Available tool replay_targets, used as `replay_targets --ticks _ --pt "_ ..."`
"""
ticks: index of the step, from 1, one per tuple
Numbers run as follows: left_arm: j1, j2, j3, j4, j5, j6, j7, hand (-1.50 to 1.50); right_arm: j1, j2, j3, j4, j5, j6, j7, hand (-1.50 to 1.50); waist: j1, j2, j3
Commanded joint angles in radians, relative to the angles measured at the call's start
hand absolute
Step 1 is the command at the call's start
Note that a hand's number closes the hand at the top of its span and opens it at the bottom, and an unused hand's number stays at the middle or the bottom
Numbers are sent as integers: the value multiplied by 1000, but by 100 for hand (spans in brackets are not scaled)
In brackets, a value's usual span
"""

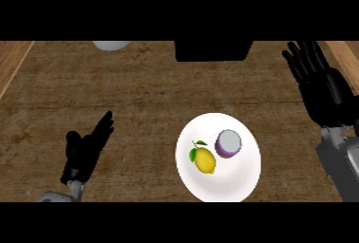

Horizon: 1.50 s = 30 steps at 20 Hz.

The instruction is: Pick the can from the plate and place it in the pan

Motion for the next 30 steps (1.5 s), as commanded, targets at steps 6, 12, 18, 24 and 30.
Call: replay_targets --ticks 6,12,18,24,30 --pt "-70 74 226 -125 43 48 -94 0 108 13 -45 -165 180 -194 -104 150 24 -23 3" --pt "-65 39 233 -105 86 47 -54 0 448 -96 122 -236 597 -452 -48 -150 -34 -29 -1" --pt "-81 44 244 -110 84 38 -52 0 734 -244 165 -460 813 -494 82 -150 -23 -20 0" --pt "-117 40 240 -118 91 22 -9 0 631 -333 170 -691 1024 -320 516 -150 21 -11 -2" --pt "-145 14 194 -128 46 38 1 0 455 -384 257 -680 1099 -33 789 -150 52 -6 -1"
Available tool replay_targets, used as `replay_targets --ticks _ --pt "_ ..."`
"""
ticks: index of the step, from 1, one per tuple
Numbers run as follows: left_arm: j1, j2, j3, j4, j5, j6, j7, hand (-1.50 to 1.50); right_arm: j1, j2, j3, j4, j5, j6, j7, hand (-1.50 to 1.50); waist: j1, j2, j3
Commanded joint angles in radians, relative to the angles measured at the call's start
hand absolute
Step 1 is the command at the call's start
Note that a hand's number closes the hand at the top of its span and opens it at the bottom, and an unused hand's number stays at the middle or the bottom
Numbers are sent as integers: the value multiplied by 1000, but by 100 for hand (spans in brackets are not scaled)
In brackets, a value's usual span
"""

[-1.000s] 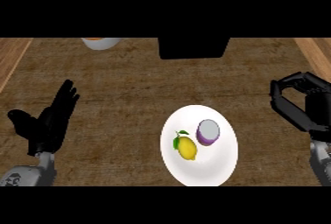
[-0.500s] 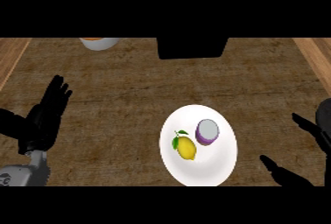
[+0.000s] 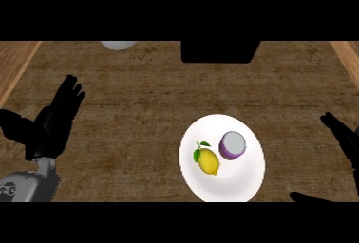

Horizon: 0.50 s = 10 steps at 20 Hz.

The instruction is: Pick the can from the plate and place it in the pan

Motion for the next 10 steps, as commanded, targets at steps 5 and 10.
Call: replay_targets --ticks 5,10 --pt "-36 -31 -20 53 -24 -10 -18 0 -313 12 120 76 -38 385 325 -150 30 8 1" --pt "-92 -17 10 68 -18 -5 17 0 -386 85 212 92 -200 584 481 -150 21 6 1"
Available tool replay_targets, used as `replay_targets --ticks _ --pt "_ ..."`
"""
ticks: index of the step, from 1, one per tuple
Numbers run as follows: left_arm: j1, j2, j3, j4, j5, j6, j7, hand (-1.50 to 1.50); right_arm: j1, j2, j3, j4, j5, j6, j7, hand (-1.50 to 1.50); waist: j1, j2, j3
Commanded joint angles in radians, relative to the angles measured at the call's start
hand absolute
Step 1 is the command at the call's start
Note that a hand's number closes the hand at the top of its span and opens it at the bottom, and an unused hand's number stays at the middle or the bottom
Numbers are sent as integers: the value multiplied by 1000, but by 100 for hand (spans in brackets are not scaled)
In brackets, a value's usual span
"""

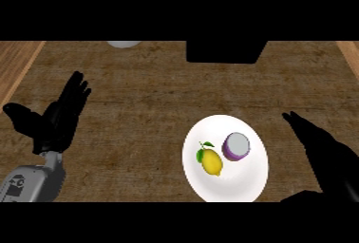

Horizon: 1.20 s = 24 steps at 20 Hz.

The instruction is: Pick the can from the plate and place it in the pan

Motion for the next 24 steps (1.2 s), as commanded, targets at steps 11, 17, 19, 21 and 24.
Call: replay_targets --ticks 11,17,19,21,24 --pt "25 -19 21 -1 -8 -10 -15 0 -284 171 219 120 -45 320 368 -150 -19 -10 0" --pt "23 -10 29 10 -21 -27 -33 0 -387 301 254 290 26 304 390 -150 -17 -6 1" --pt "45 -10 49 2 1 -41 -28 0 -404 311 222 293 31 320 351 -150 -23 -8 2" --pt "71 -17 30 -5 -14 -49 -43 0 -398 351 244 279 46 327 394 -150 -26 -9 2" --pt "48 -32 22 1 -38 -19 -34 0 -465 433 227 413 46 338 384 -150 -20 -7 2"
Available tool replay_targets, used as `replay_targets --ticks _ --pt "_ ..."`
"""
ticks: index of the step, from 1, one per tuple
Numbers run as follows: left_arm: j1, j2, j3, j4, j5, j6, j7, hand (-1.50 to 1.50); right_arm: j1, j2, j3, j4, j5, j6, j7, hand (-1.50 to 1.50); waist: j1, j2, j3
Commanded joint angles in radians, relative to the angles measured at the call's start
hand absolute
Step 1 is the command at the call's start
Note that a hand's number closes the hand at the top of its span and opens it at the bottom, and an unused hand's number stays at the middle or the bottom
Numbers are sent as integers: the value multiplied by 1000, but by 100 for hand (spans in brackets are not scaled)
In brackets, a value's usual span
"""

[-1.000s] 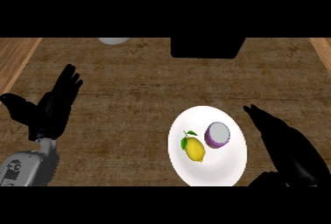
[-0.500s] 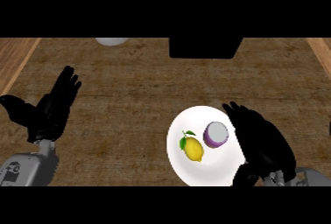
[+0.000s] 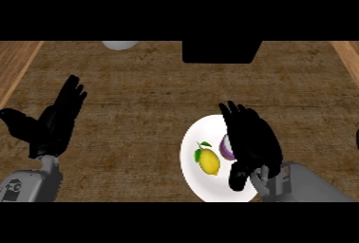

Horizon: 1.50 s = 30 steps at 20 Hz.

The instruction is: Pick the can from the plate and place it in the pan

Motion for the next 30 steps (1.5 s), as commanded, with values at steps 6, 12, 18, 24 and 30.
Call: replay_targets --ticks 6,12,18,24,30 --pt "25 -6 3 -43 -10 6 17 0 -39 96 -45 189 44 87 172 -150 1 0 1" --pt "-34 -5 35 -26 -3 12 71 0 18 143 -47 218 138 57 106 -150 -10 0 2" --pt "3 9 30 -106 -6 -13 99 0 15 167 -107 342 144 122 31 -150 -1 -1 2" --pt "-49 6 91 26 -2 -60 47 0 89 220 -129 331 263 69 -38 -150 -13 1 2" --pt "19 -58 39 -88 -58 -21 83 0 151 296 -146 336 352 55 -79 -150 -11 0 2"
